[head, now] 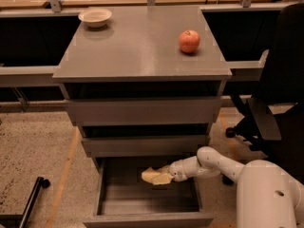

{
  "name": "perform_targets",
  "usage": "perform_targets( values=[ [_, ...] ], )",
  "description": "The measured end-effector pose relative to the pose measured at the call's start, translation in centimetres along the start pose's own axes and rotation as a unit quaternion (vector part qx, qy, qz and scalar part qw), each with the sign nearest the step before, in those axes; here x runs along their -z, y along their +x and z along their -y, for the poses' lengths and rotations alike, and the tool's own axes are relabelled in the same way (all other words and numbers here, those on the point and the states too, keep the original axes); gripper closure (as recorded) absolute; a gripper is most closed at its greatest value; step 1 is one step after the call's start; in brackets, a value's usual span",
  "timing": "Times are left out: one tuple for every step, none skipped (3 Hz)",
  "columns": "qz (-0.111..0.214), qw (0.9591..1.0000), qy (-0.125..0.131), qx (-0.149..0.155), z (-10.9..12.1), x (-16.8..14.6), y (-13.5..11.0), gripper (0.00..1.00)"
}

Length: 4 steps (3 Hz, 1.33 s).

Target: Place sponge into bottom drawer

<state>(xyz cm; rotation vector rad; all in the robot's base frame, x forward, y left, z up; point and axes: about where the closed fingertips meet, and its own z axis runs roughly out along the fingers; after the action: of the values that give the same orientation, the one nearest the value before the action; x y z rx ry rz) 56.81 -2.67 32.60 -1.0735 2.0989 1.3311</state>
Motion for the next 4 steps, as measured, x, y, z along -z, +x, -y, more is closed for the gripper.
perform_targets(
  values=[
    [0.003,0.9998,-0.016,0.009,0.7,-1.9,1.3,1.0],
    [-0.005,0.9994,-0.033,0.009,2.2,-4.4,3.9,1.0],
    [-0.003,0.9989,-0.046,-0.012,3.5,-6.5,6.8,0.82],
    [-0.004,0.998,-0.054,-0.034,4.6,-8.2,9.5,0.59]
  ],
)
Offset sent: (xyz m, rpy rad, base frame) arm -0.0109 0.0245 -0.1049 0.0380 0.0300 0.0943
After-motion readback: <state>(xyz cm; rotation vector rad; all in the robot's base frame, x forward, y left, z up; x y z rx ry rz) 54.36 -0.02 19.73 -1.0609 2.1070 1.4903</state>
